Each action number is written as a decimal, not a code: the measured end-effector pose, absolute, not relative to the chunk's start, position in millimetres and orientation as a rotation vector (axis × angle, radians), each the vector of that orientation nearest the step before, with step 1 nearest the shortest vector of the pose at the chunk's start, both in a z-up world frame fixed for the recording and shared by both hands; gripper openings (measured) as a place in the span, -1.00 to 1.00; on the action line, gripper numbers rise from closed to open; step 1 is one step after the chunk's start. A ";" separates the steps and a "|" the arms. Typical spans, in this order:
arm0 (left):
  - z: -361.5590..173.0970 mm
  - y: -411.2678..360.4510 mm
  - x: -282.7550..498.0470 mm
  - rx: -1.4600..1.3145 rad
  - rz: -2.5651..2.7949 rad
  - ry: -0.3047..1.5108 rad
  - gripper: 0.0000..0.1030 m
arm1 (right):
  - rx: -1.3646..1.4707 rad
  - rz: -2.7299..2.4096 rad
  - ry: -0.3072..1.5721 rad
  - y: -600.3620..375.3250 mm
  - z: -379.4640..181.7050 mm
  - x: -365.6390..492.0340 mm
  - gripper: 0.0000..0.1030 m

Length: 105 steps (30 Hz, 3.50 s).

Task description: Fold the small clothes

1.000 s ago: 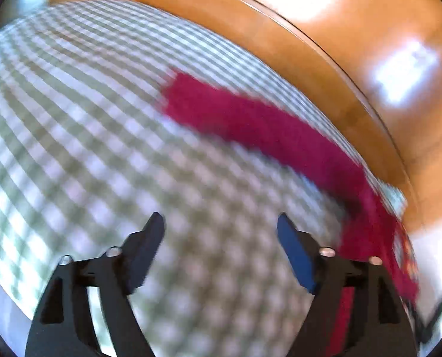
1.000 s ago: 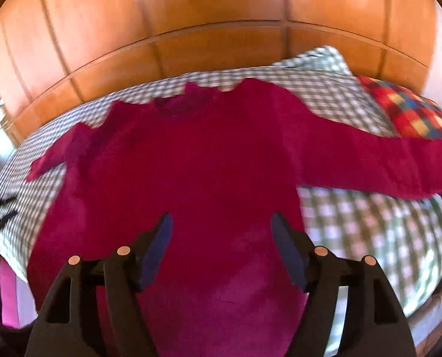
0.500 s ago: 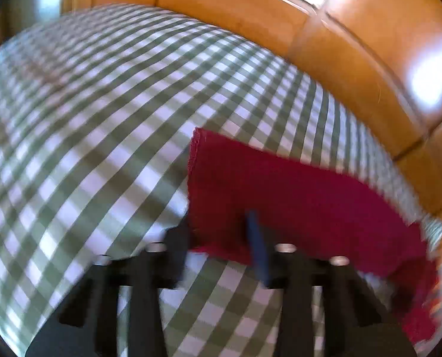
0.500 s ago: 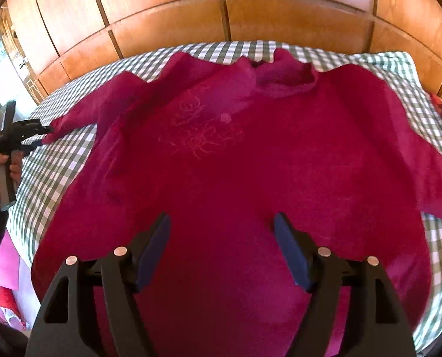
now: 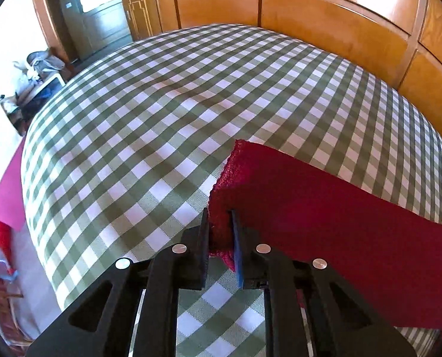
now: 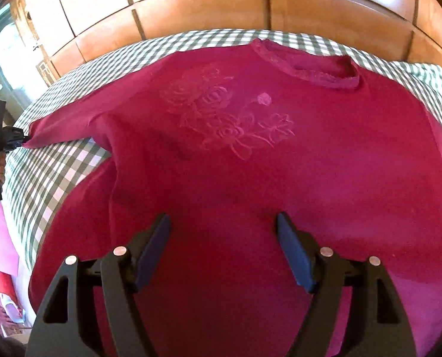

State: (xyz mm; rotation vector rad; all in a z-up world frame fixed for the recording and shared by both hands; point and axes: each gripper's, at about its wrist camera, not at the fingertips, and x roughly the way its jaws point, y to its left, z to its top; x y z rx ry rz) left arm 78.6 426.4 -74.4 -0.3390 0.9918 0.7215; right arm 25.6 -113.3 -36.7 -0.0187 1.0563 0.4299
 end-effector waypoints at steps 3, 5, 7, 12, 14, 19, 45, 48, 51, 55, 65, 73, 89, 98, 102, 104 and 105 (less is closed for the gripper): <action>-56.5 421.1 85.9 -0.316 0.782 0.971 -0.66 | -0.017 0.489 1.063 -124.5 -29.2 36.1 0.43; -35.2 405.6 93.5 -0.322 0.709 0.909 -0.33 | -0.001 0.481 1.043 -140.8 -19.4 45.9 0.41; -14.7 373.9 106.3 -0.292 0.581 0.844 0.05 | 0.017 0.437 0.994 -168.8 -2.9 63.6 0.41; -2.5 271.2 159.9 -0.163 0.178 0.818 0.10 | 0.020 0.298 0.936 -229.6 22.0 129.4 0.41; -6.6 222.4 179.8 -0.117 0.040 0.841 0.10 | 0.021 0.242 0.958 -250.5 20.3 165.2 0.52; -38.9 139.6 229.9 0.010 -0.114 0.929 0.10 | -0.080 0.169 1.028 -272.6 -2.8 231.1 0.73; -64.1 105.1 293.1 0.042 -0.039 0.904 -0.76 | -0.303 0.175 0.947 -218.7 -14.5 298.9 -0.87; -80.8 99.7 305.5 0.080 0.000 0.960 -0.64 | -0.289 0.124 0.993 -213.3 -31.2 311.0 -0.76; -75.7 99.2 294.9 0.080 -0.003 0.951 -0.42 | -0.267 0.094 0.974 -217.8 -32.5 301.2 -0.05; -50.5 122.2 252.4 -0.010 -0.036 0.896 -0.20 | -0.196 0.105 0.919 -238.4 -11.4 257.8 0.47; -78.6 139.3 79.0 -0.262 -0.359 1.038 0.02 | -0.049 0.139 0.993 -309.7 -9.4 86.6 0.55; -96.6 106.6 -2.6 -0.264 -0.416 1.062 -0.56 | 0.113 0.116 1.142 -354.3 -38.8 -19.6 0.10; -87.7 132.9 -29.6 -0.304 -0.327 1.051 -0.78 | 0.126 0.184 1.123 -347.6 -29.9 -66.4 -0.82; -53.6 139.6 -21.0 -0.259 -0.234 0.917 -0.10 | 0.584 -0.166 0.933 -489.5 -18.4 -34.5 0.18; -41.9 124.4 -6.5 -0.256 -0.251 0.873 -0.09 | 0.823 -0.316 0.867 -559.4 -34.0 -13.6 0.20; -40.6 114.9 0.9 -0.255 -0.258 0.870 0.24 | 0.894 -0.365 0.853 -579.5 -42.9 -0.1 0.18; -41.4 112.4 2.4 -0.252 -0.257 0.868 0.27 | 0.915 -0.403 0.848 -586.9 -46.6 6.3 0.17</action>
